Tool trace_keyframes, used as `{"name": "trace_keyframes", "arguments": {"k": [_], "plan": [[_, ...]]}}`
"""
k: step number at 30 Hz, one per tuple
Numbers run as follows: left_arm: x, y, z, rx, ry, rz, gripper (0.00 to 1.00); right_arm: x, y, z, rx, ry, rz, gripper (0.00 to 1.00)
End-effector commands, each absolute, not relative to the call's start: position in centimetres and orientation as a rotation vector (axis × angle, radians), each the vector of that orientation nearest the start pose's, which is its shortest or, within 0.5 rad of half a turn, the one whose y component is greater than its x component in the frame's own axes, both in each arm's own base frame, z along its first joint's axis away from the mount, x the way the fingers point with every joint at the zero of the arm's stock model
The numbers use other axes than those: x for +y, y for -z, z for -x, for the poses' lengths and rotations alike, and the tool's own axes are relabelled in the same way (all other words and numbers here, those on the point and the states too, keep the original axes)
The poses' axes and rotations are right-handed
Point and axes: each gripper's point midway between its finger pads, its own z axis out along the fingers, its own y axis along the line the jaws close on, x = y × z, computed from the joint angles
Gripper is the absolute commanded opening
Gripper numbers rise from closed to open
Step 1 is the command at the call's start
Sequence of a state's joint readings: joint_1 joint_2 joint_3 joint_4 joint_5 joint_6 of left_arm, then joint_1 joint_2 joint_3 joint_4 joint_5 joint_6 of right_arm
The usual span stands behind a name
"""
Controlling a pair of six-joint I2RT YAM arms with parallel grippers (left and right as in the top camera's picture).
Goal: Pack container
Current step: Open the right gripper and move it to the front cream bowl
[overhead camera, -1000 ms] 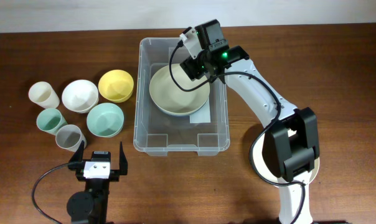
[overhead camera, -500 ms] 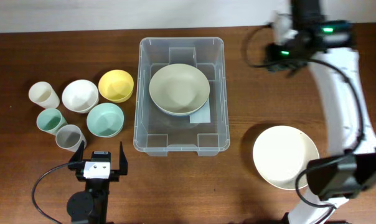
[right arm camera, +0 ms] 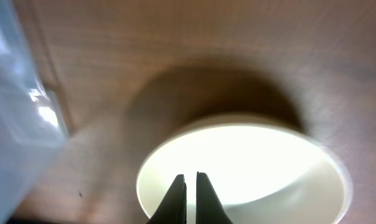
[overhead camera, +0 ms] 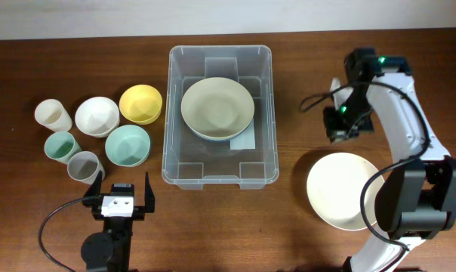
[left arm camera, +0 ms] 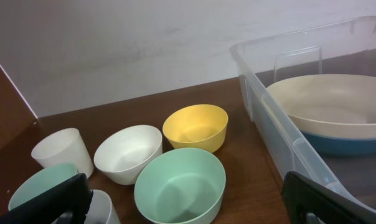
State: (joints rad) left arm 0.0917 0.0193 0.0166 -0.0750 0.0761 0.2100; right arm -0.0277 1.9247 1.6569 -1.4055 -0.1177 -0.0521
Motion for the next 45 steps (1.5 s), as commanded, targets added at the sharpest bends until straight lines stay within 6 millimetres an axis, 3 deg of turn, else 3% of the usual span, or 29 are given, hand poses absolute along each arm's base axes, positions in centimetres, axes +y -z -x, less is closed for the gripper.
{"name": "trace_keyframes", "arguments": {"k": [1, 10, 20, 24, 28, 37, 45], "plan": [[0.7, -15.8, -24.6, 1.639, -0.166, -0.177, 1.00, 1.1, -8.6, -30.9, 3.354, -0.226, -0.027, 0.03], [0.7, -15.8, -24.6, 1.639, -0.166, -0.177, 1.00, 1.1, -6.6, -27.8, 3.462, -0.225, -0.067, 0.04], [0.7, -15.8, -24.6, 1.639, -0.166, -0.177, 1.00, 0.9, -3.1, -28.7, 3.388, -0.187, -0.192, 0.04], [0.7, -15.8, -24.6, 1.639, -0.166, -0.177, 1.00, -0.4, -2.6, -29.0, 3.368, -0.041, -0.255, 0.04], [0.7, -15.8, -24.6, 1.639, -0.166, -0.177, 1.00, -1.7, -2.0, -29.8, 3.317, 0.084, -0.306, 0.04], [0.7, -15.8, -24.6, 1.639, -0.166, -0.177, 1.00, -1.8, -0.5, -32.2, 3.196, 0.070, -0.321, 0.04], [0.7, -15.8, -24.6, 1.639, -0.166, -0.177, 1.00, -2.0, -0.8, -37.9, 2.967, 0.044, -0.298, 0.04]]}}
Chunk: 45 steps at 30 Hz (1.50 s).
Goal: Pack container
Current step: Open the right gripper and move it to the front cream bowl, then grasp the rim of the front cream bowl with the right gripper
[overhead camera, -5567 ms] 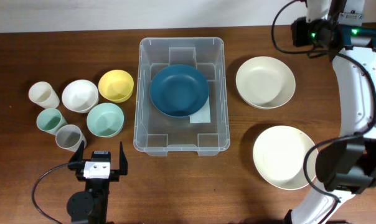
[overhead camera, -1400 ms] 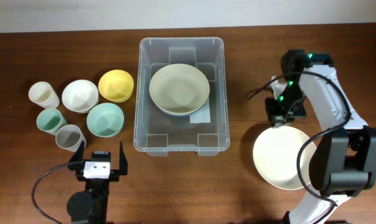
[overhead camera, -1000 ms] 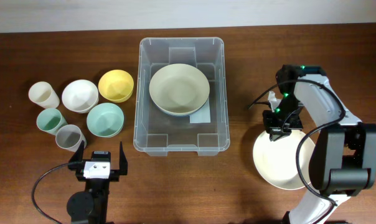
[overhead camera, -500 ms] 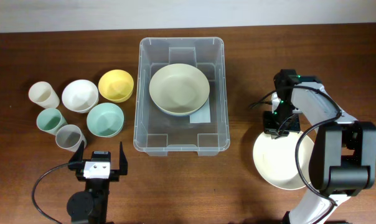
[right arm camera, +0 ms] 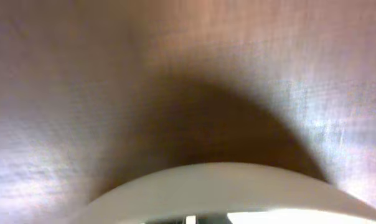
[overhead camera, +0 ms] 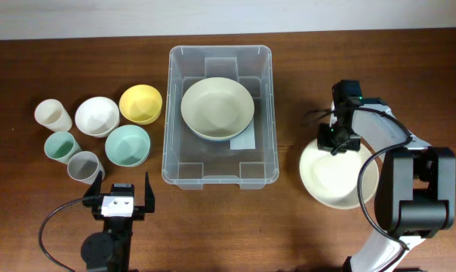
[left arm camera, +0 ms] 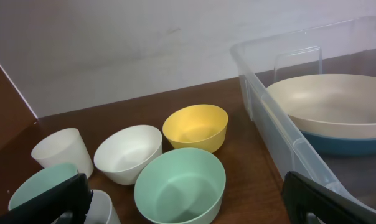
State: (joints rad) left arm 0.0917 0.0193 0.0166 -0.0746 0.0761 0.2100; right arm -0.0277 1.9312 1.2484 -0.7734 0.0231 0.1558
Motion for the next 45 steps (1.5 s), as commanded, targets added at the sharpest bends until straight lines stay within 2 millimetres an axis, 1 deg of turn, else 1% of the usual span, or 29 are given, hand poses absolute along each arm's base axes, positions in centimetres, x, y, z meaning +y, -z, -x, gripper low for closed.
{"name": "trace_keyframes", "arguments": {"k": [1, 5, 9, 14, 18, 21, 23, 26, 28, 30, 31, 32, 33, 34, 36, 38, 41, 43, 45], "plan": [[0.7, -15.8, -24.6, 1.639, -0.166, -0.177, 1.00, -2.1, -1.0, -38.9, 2.923, 0.040, -0.295, 0.04], [0.7, -15.8, -24.6, 1.639, -0.166, -0.177, 1.00, -2.3, -2.0, -42.5, 2.771, 0.037, -0.269, 0.04], [0.7, -15.8, -24.6, 1.639, -0.166, -0.177, 1.00, -2.7, -3.2, -45.2, 2.654, 0.054, -0.251, 0.04], [0.7, -15.8, -24.6, 1.639, -0.166, -0.177, 1.00, -3.4, -4.5, -47.3, 2.549, 0.049, -0.260, 0.04], [0.7, -15.8, -24.6, 1.639, -0.166, -0.177, 1.00, -4.3, -5.7, -48.5, 2.494, 0.023, -0.280, 0.04], [0.7, -15.8, -24.6, 1.639, -0.166, -0.177, 1.00, -5.1, -7.4, -49.3, 2.463, -0.040, -0.295, 0.04], [0.7, -15.8, -24.6, 1.639, -0.166, -0.177, 1.00, -6.0, -8.9, -49.5, 2.447, -0.077, -0.314, 0.04], [0.7, -15.8, -24.6, 1.639, -0.166, -0.177, 1.00, -8.8, -11.6, -49.0, 2.438, -0.052, -0.340, 0.05], [0.7, -15.8, -24.6, 1.639, -0.166, -0.177, 1.00, -11.1, -13.4, -48.1, 2.444, 0.007, -0.299, 0.11], [0.7, -15.8, -24.6, 1.639, -0.166, -0.177, 1.00, -13.7, -15.0, -46.9, 2.447, 0.056, -0.294, 0.14], [0.7, -15.8, -24.6, 1.639, -0.166, -0.177, 1.00, -14.9, -15.6, -46.2, 2.450, 0.078, -0.299, 0.16], [0.7, -15.8, -24.6, 1.639, -0.166, -0.177, 1.00, -15.7, -15.8, -45.6, 2.456, 0.086, -0.297, 0.20], [0.7, -15.8, -24.6, 1.639, -0.166, -0.177, 1.00, -16.3, -15.9, -44.9, 2.467, 0.071, -0.283, 0.32], [0.7, -15.8, -24.6, 1.639, -0.166, -0.177, 1.00, -16.7, -15.6, -44.0, 2.487, 0.014, -0.267, 0.51], [0.7, -15.8, -24.6, 1.639, -0.166, -0.177, 1.00, -16.7, -14.7, -42.9, 2.514, -0.087, -0.248, 0.64], [0.7, -15.8, -24.6, 1.639, -0.166, -0.177, 1.00, -16.9, -13.8, -42.0, 2.544, -0.155, -0.262, 0.70], [0.7, -15.8, -24.6, 1.639, -0.166, -0.177, 1.00, -17.6, -12.0, -40.7, 2.601, -0.184, -0.306, 0.72], [0.7, -15.8, -24.6, 1.639, -0.166, -0.177, 1.00, -17.3, -11.1, -40.3, 2.634, -0.213, -0.270, 0.73], [0.7, -15.8, -24.6, 1.639, -0.166, -0.177, 1.00, -16.0, -10.6, -40.1, 2.644, -0.289, -0.158, 0.78]]}}
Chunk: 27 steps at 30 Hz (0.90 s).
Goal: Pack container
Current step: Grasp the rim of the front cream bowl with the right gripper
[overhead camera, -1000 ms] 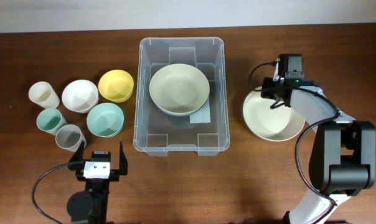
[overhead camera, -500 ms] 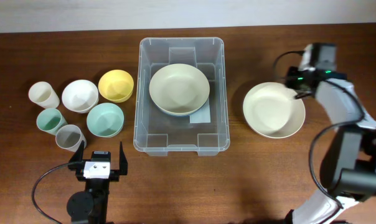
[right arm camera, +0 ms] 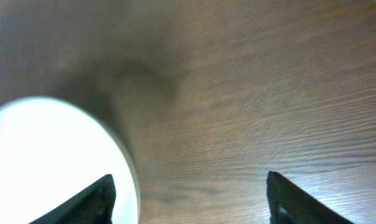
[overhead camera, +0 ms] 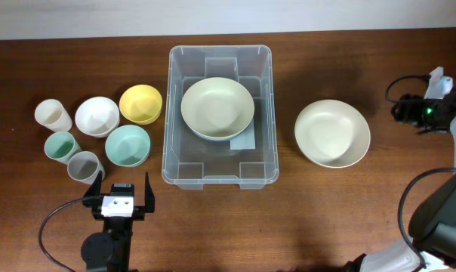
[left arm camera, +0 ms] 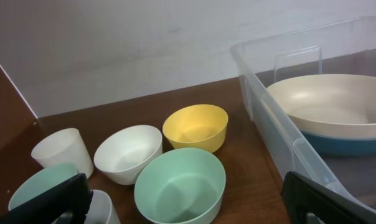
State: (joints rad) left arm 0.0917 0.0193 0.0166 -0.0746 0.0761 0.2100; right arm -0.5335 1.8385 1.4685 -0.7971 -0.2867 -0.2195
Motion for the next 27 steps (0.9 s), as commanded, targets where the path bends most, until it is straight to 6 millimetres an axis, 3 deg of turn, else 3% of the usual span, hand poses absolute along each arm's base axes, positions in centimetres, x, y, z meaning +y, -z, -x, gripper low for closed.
{"name": "trace_keyframes", "arguments": {"k": [1, 4, 8, 11, 16, 21, 23, 27], "plan": [[0.7, -15.8, -24.6, 1.639, -0.166, -0.177, 1.00, -15.2, -10.5, -40.2, 2.636, -0.333, -0.087, 0.79], [0.7, -15.8, -24.6, 1.639, -0.166, -0.177, 1.00, -13.4, -10.4, -40.3, 2.609, -0.416, 0.074, 0.81], [0.7, -15.8, -24.6, 1.639, -0.166, -0.177, 1.00, -13.6, -9.1, -40.2, 2.648, -0.392, 0.093, 0.81], [0.7, -15.8, -24.6, 1.639, -0.166, -0.177, 1.00, -13.5, -7.3, -40.1, 2.677, -0.425, 0.115, 0.81], [0.7, -15.8, -24.6, 1.639, -0.166, -0.177, 1.00, -11.8, -3.9, -40.0, 2.746, -0.506, 0.133, 0.68], [0.7, -15.8, -24.6, 1.639, -0.166, -0.177, 1.00, -10.3, -1.1, -40.1, 2.812, -0.513, 0.186, 0.68], [0.7, -15.8, -24.6, 1.639, -0.166, -0.177, 1.00, -10.1, -0.3, -40.1, 2.836, -0.493, 0.203, 0.58], [0.7, -15.8, -24.6, 1.639, -0.166, -0.177, 1.00, -10.4, 0.0, -40.4, 2.842, -0.453, 0.214, 0.15]]}}
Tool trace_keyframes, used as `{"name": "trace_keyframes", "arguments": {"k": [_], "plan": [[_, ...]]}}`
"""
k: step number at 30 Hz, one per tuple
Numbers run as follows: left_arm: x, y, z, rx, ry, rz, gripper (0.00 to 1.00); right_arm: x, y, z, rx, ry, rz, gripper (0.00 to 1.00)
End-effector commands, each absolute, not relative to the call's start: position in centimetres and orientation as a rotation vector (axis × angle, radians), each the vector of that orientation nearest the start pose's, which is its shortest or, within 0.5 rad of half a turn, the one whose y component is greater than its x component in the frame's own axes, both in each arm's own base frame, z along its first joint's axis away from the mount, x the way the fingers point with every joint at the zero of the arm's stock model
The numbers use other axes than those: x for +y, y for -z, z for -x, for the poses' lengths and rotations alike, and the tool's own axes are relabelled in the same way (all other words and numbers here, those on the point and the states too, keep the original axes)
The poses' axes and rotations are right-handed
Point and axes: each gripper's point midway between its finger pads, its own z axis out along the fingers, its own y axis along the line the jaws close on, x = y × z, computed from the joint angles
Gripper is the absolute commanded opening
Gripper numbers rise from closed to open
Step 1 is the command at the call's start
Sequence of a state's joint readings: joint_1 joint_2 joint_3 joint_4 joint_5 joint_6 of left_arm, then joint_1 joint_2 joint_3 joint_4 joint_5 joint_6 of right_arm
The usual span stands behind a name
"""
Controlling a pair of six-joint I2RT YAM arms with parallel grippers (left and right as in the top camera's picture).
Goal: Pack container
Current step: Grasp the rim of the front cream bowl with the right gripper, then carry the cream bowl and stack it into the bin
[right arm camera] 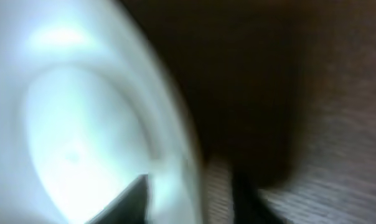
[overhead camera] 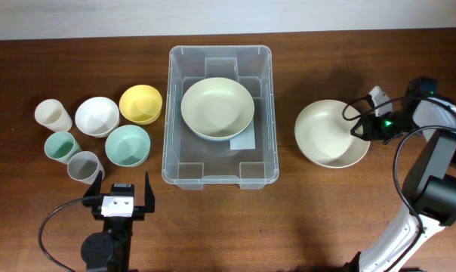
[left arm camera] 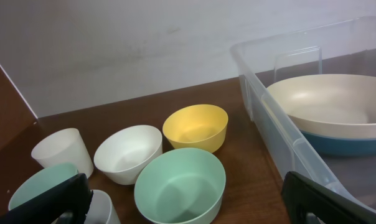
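Observation:
The clear container [overhead camera: 220,48] stands mid-table, holding a cream bowl [overhead camera: 217,108] on a blue plate [left arm camera: 343,142]. Its near wall [left arm camera: 281,134] shows in the left wrist view. A large white bowl [overhead camera: 326,132] sits on the table to the right of the container. My right gripper [overhead camera: 360,128] is at that bowl's right rim. In the blurred right wrist view the white bowl [right arm camera: 70,124] fills the left, and the right gripper [right arm camera: 191,199] is open with the rim between its fingers. My left gripper [overhead camera: 123,183] rests open at the front left.
Left of the container stand a yellow bowl [overhead camera: 140,103], a white bowl [overhead camera: 97,115] and a green bowl [overhead camera: 127,143]. A cream cup [overhead camera: 53,115], a green cup [overhead camera: 61,145] and a grey cup [overhead camera: 84,165] are beside them.
My right gripper was wide open well to the right of the white bowl. Now it is at the bowl's right rim with narrower jaws. The bowl and left arm have not moved.
The white bowl first sat at the front right with my right gripper shut beyond it. Then the gripper was at the bowl's far rim. Later the bowl lay farther back beside the container and the gripper stood open off to the right; now it straddles the rim.

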State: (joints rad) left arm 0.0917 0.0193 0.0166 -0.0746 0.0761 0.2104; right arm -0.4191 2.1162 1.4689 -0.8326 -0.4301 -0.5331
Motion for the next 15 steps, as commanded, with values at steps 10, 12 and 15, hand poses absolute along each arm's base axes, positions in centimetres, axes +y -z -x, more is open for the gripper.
{"name": "trace_keyframes", "arguments": {"k": [10, 12, 15], "plan": [[0.7, -15.8, -24.6, 1.639, -0.166, -0.177, 1.00, -12.8, -3.1, -44.3, 2.737, -0.363, 0.063, 0.04], [0.7, -15.8, -24.6, 1.639, -0.166, -0.177, 1.00, -12.7, -6.5, -46.2, 2.659, -0.397, 0.067, 0.04], [0.7, -15.8, -24.6, 1.639, -0.166, -0.177, 1.00, -11.7, -13.2, -49.0, 2.520, -0.444, 0.119, 0.04]]}}
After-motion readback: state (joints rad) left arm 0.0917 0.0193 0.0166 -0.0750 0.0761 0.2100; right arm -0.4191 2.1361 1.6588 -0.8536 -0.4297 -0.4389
